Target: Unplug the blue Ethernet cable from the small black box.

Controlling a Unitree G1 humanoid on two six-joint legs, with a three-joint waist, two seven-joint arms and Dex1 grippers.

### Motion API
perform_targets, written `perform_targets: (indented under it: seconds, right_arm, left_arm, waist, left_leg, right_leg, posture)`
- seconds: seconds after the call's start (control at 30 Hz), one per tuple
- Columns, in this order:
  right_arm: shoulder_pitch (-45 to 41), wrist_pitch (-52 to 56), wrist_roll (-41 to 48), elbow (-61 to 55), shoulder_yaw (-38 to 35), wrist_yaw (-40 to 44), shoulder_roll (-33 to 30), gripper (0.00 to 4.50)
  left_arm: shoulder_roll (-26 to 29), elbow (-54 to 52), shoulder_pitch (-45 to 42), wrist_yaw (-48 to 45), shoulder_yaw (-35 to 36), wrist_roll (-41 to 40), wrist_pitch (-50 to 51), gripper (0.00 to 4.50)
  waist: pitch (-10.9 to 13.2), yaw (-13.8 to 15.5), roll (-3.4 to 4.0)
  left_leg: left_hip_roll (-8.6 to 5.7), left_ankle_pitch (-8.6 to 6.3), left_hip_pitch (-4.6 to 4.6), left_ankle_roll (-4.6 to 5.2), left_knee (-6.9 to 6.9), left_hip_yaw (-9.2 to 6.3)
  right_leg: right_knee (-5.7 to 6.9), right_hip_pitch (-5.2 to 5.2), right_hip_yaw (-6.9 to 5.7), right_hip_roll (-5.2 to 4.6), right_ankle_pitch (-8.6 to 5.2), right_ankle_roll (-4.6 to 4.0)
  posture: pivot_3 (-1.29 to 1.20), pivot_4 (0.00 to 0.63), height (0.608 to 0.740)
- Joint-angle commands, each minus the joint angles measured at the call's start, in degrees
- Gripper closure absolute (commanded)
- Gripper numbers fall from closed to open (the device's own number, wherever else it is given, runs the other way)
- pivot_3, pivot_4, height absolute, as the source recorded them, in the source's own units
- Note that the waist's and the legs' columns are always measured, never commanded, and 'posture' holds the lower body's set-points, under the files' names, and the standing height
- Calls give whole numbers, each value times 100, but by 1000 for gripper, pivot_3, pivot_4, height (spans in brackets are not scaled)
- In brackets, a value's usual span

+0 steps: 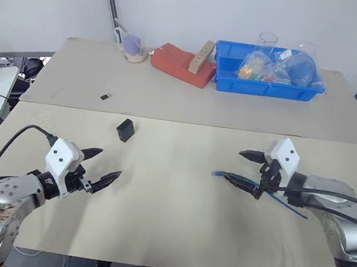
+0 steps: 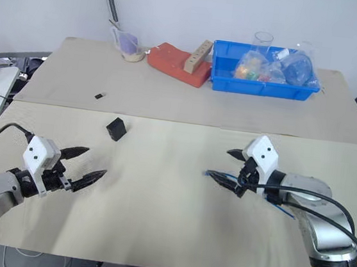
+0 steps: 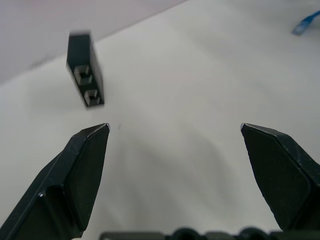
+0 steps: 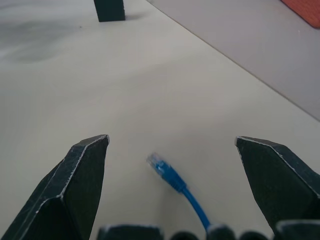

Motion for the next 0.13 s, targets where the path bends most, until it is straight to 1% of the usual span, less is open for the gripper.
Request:
perform_targets:
  seconds: [0.03, 0.13]
  right_arm:
    - [83, -266, -44, -266, -243, -131, 45, 0]
    - [116, -346, -99, -242, -208, -170, 63, 0]
  left_arm:
    - [-22, -216, -149, 168, -54, 19, 113, 28]
    - [-52, -155, -220, 172, -117, 5, 133, 28]
  waist:
    - [0, -21, -1]
    - [0, -42, -1]
  left_leg:
    - [0, 0, 0, 0, -1, -1]
    - [1, 0, 0, 0, -1, -1]
  right_leg:
    - [-1, 0, 0, 2, 0, 0]
    - [-2, 0, 2, 4, 0, 0]
  posture:
    - [0, 150, 740]
    - [0, 150, 740]
